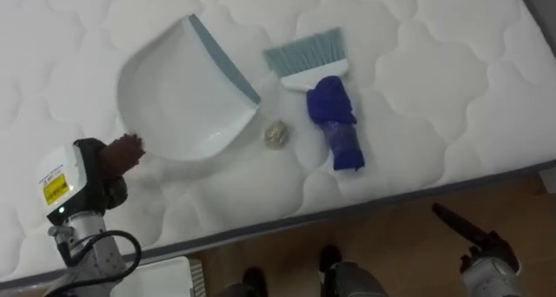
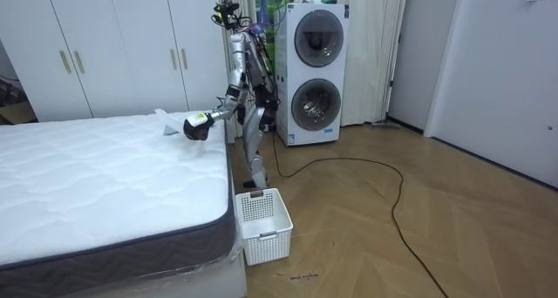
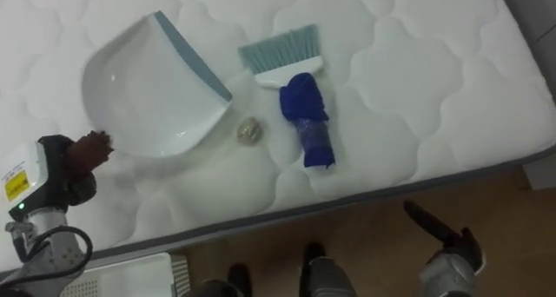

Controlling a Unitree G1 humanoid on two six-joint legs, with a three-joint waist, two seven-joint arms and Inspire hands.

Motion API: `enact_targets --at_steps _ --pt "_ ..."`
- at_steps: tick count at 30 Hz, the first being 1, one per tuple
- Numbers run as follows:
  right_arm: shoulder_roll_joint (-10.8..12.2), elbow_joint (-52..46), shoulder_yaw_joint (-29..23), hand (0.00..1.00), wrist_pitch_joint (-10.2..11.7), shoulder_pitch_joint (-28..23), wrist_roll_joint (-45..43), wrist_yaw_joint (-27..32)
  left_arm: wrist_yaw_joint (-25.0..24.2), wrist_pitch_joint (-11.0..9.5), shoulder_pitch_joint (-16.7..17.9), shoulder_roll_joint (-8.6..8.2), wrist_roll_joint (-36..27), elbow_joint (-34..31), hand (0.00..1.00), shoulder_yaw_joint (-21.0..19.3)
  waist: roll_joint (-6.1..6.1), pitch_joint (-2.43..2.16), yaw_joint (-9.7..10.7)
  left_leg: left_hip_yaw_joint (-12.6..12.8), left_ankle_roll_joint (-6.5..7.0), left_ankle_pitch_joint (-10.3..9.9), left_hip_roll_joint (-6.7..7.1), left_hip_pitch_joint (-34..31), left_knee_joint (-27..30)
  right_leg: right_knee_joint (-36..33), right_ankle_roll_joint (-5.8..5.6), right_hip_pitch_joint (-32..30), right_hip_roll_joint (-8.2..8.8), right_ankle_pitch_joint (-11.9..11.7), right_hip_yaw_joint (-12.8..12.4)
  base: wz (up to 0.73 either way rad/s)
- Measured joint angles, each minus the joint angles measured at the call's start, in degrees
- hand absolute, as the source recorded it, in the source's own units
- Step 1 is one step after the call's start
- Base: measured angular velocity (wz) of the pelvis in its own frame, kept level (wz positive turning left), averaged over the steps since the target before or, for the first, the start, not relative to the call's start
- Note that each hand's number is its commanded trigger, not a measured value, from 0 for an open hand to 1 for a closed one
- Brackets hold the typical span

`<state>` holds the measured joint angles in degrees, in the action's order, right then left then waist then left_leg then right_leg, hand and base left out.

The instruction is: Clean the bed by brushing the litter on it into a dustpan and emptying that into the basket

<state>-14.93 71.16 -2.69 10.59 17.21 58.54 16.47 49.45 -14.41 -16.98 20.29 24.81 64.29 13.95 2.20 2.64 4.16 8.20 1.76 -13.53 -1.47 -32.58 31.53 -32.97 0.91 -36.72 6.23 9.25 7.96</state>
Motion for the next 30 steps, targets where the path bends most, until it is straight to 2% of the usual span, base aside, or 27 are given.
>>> enact_targets --at_steps 4,11,15,19,21,27,30 --pt "-0.18 -2.54 -1.06 0.00 1.84 0.18 0.07 2.15 -3.06 -1.22 0.69 0.62 -2.93 -0.57 1.00 1.08 -0.01 0.00 0.28 0.22 0.04 -0.23 -0.21 -0.50 0.22 0.02 -0.01 -0.53 -0.11 0.01 -0.06 -0.02" --pt "-1.01 -10.56 -1.10 0.00 4.33 0.04 -4.00 8.11 -5.21 -2.20 1.42 1.15 -2.75 -1.23 1.00 2.02 -0.19 0.03 0.25 0.95 0.05 -0.26 -0.10 -0.80 0.25 -0.77 -0.07 -1.57 -0.19 0.16 -1.40 -0.05" --pt "-1.06 -16.33 -1.50 0.00 5.73 -0.30 -15.57 13.10 -5.37 -2.26 2.47 1.35 -2.16 -3.95 1.00 1.93 -0.27 -0.02 0.22 1.25 0.05 -0.26 -0.09 -0.90 0.19 -0.77 -0.10 -1.86 -0.21 0.17 -1.62 -0.01" --pt "-1.06 -21.61 -1.21 0.00 7.88 -0.17 -26.43 18.02 -5.97 -3.94 4.26 1.35 -2.07 -4.84 1.00 2.12 -0.34 -0.08 0.20 1.29 0.06 -0.26 -0.08 -0.82 0.20 -1.00 -0.08 -1.83 -0.13 0.17 -1.68 0.00" --pt "-1.07 -22.70 -0.88 0.00 8.83 -0.01 -30.34 20.02 -6.69 -3.95 5.02 1.38 -2.10 -4.59 1.00 2.12 -0.46 -0.15 0.18 1.25 0.07 -0.25 -0.06 -0.78 0.21 -0.99 -0.08 -1.79 -0.10 0.17 -1.67 0.00" --pt "-0.81 -25.75 0.07 0.00 9.45 0.06 -42.10 24.59 -10.46 -3.60 6.11 1.33 -2.13 -3.63 1.00 2.01 -0.56 -0.21 -1.20 1.23 0.07 -0.25 -0.01 -0.72 0.18 -0.68 -0.13 -1.74 -0.11 0.14 -1.49 0.00" --pt "-0.84 -28.24 1.53 0.00 9.56 0.18 -44.10 25.97 -11.98 -3.34 6.11 1.35 -2.11 -3.63 1.00 1.99 -0.49 -0.25 -2.07 1.20 0.07 -0.25 -0.01 -0.73 0.19 -0.88 -0.11 -1.78 -0.07 0.14 -1.52 0.00"
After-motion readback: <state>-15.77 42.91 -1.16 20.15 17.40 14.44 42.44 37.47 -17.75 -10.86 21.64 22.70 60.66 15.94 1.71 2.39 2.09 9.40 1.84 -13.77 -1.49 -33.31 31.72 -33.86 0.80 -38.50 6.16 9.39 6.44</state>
